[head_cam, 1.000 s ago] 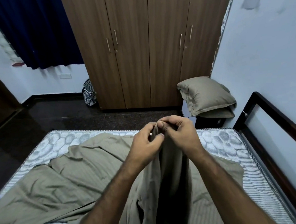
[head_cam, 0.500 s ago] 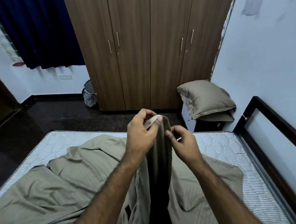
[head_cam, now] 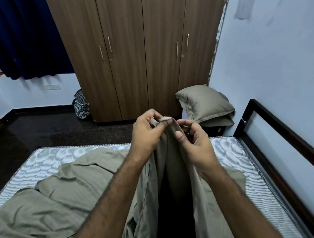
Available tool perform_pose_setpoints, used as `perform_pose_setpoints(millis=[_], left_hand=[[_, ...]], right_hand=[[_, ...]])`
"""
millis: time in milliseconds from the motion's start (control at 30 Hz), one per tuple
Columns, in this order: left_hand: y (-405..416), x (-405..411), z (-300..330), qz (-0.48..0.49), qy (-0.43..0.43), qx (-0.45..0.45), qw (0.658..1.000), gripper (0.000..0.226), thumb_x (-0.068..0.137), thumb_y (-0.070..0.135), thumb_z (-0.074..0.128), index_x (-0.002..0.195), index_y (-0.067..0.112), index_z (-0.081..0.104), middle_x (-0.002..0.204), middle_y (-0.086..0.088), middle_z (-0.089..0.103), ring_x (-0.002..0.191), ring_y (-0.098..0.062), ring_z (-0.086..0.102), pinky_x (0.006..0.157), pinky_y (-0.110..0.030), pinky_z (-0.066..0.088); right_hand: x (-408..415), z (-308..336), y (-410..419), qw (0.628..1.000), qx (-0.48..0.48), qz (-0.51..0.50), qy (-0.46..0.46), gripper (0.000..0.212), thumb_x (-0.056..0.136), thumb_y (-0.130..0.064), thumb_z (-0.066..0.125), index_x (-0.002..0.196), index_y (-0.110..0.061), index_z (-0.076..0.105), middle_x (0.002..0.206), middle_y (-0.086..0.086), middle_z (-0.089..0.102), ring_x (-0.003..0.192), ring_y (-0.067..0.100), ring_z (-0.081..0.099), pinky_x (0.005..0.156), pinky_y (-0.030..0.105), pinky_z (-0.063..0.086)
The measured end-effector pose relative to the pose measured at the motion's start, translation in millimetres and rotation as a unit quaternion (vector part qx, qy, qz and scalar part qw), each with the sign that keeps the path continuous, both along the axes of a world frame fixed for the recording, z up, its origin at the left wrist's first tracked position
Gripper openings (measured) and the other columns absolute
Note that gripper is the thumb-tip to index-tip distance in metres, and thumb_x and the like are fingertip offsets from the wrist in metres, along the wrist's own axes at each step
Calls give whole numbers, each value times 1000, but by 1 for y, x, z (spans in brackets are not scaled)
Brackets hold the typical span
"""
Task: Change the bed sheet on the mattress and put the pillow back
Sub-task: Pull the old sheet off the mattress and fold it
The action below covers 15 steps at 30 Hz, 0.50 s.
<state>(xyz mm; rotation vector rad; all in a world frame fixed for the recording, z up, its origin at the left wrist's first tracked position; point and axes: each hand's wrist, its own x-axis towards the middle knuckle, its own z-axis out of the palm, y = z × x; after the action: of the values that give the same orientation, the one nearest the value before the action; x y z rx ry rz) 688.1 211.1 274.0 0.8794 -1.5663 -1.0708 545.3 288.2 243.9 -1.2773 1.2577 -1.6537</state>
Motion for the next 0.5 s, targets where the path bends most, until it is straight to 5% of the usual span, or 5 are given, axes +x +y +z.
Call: perform_pose_setpoints(millis=[100, 167, 333, 433, 500], left_hand=[[4, -15, 14, 40, 31, -39, 998, 18, 92, 34, 71, 82, 25, 58, 92, -14, 64, 76, -21, 63, 71, -47, 58], [8, -22, 25, 57, 31, -70, 995, 17, 98, 29, 64, 87, 17, 58, 94, -5, 57, 75, -9, 56, 72, -32, 53], [13, -17, 35, 0, 89, -3, 996, 26, 103, 30, 57, 89, 9, 50, 71, -1, 56, 66, -13, 49, 63, -35, 44], [18, -4, 31, -97, 39, 19, 994, 36, 92, 33, 74, 105, 11, 49, 85, 1, 50, 74, -7, 49, 68, -28, 45], [22, 0, 28, -180, -23, 13, 983, 61, 78, 29, 86, 126, 21, 49, 104, 4, 55, 86, 0, 58, 77, -20, 50]], right_hand=[[7, -20, 2, 982, -7, -54, 180, 27, 94, -10, 65, 117, -25, 61, 106, -7, 68, 102, 11, 66, 88, 34, 54], [11, -36, 2, 969, 4, -100, 226, 18, 94, -11, 64, 107, -22, 61, 95, -10, 68, 92, 8, 65, 80, 35, 54], [-4, -42, 4, 988, 35, -127, 79, 18, 100, -15, 63, 84, -23, 69, 78, -6, 69, 76, 12, 63, 74, 40, 51], [-10, -11, 8, 991, -24, -120, 62, 20, 103, -21, 59, 90, -16, 74, 84, -1, 74, 82, 12, 65, 76, 40, 51], [-11, 15, 10, 990, -53, -105, 76, 19, 102, -22, 61, 96, -13, 76, 89, 3, 77, 87, 20, 71, 80, 43, 55]])
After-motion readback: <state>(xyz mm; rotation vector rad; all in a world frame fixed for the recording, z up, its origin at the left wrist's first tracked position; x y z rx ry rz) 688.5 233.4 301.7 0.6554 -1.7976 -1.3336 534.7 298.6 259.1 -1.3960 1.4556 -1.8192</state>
